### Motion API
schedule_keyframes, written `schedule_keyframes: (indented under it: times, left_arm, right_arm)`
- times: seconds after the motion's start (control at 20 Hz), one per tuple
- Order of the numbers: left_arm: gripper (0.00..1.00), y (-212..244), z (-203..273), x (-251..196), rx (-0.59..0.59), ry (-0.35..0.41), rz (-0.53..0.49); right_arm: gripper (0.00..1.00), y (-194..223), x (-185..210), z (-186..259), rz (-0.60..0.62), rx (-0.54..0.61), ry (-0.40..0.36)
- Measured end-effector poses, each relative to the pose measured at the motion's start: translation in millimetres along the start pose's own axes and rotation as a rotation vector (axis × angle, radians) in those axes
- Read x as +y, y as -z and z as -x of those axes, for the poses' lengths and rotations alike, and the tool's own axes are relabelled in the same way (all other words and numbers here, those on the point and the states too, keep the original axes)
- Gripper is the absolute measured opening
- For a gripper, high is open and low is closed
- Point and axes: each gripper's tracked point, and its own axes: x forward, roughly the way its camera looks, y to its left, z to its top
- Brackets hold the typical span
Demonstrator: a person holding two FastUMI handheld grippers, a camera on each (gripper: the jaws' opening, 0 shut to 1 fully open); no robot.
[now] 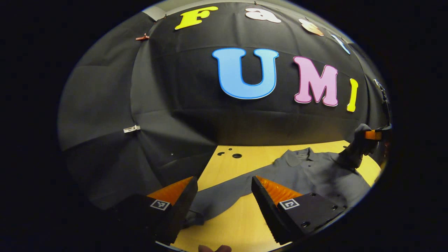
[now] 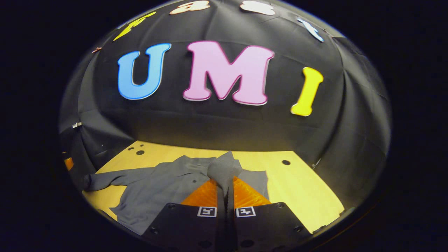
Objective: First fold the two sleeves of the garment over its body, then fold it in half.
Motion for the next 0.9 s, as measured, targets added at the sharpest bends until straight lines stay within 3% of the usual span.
schedule_keyframes:
  times: [0.25,0.55,0.75,0.9]
  left_arm:
    - [0.98,16,-14,25,0.016,-0.014,0.004]
    - [0.98,33,-32,43,0.057,-0.033,0.02]
    - [0.98,43,-32,57,0.07,-0.055,0.009]
    - [0.98,60,-32,62,0.107,-0.06,0.018]
  right_arm:
    - [0.05,38,56,-47,0.011,0.099,-0.036]
    - [0.06,94,109,-72,0.027,0.218,-0.086]
    - [0.12,142,140,-82,0.003,0.331,-0.122]
    - [0.17,156,158,-84,-0.054,0.38,-0.159]
